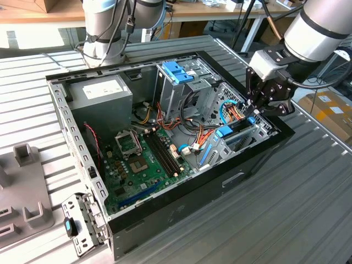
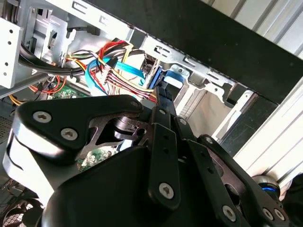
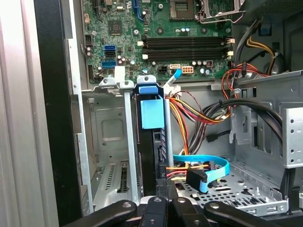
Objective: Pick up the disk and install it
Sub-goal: 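Insert the first disk wire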
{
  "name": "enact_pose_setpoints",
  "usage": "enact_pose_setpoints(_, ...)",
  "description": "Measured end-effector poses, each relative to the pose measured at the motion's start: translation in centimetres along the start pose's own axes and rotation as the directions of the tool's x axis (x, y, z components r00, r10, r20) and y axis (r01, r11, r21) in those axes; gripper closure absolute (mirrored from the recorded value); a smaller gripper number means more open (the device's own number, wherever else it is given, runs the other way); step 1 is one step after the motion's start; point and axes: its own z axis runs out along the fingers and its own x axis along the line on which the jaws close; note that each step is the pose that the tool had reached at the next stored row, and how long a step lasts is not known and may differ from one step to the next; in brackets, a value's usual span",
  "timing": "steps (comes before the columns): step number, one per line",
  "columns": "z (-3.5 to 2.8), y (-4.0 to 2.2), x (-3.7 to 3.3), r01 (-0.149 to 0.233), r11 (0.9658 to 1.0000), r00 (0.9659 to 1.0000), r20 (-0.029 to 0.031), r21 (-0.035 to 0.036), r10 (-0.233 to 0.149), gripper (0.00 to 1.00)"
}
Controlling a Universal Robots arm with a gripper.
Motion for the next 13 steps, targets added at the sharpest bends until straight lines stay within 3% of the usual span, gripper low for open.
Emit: enact_pose_setpoints(13, -0.44, -1.78, -0.17, 0.0, 1.0, 1.0, 0.0, 0.0, 0.0, 0.89)
